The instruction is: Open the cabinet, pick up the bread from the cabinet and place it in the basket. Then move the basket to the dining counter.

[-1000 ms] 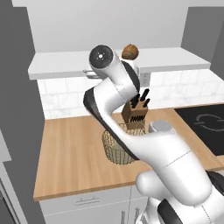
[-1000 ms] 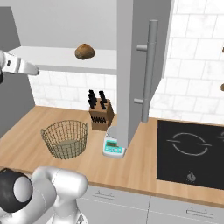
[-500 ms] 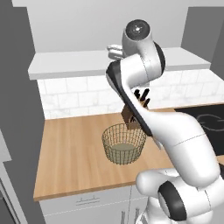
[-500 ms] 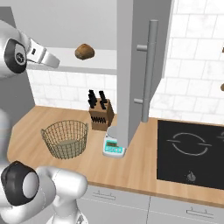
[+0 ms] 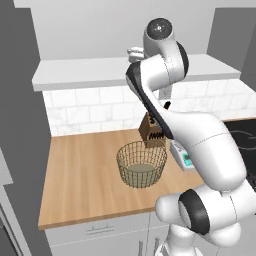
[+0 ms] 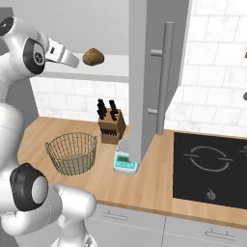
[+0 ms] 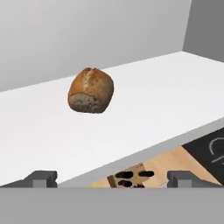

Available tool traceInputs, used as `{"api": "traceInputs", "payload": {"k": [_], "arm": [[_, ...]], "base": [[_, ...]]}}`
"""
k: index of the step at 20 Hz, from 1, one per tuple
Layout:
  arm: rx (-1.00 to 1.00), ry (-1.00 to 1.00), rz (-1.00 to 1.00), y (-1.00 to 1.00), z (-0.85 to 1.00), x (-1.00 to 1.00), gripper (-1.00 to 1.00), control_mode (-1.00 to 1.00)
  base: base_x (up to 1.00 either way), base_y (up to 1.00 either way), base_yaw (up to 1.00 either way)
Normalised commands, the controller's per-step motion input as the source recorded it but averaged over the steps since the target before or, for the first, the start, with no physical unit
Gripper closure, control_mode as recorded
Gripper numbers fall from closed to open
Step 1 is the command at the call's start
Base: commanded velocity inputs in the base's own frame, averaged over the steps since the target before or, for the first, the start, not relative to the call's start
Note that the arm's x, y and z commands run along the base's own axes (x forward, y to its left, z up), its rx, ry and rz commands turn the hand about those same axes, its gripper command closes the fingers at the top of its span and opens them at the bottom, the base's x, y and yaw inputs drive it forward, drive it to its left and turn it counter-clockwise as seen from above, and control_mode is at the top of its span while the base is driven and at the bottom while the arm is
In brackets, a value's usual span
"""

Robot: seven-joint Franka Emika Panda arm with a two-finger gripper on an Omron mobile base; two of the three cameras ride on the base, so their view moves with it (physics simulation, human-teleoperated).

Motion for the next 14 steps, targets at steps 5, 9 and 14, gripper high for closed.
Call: {"api": "traceInputs", "payload": {"k": [5,9,14], "arm": [[-0.01,0.00,0.00,-0.04,0.21,0.51,-1.00,-1.00],[0.00,0.02,0.00,-0.31,0.01,0.47,-1.00,-1.00],[0.00,0.08,0.00,-0.31,0.00,0.57,-1.00,-1.00]], "base": [[0.00,0.00,0.00],[0.00,0.00,0.00],[0.00,0.00,0.00]]}}
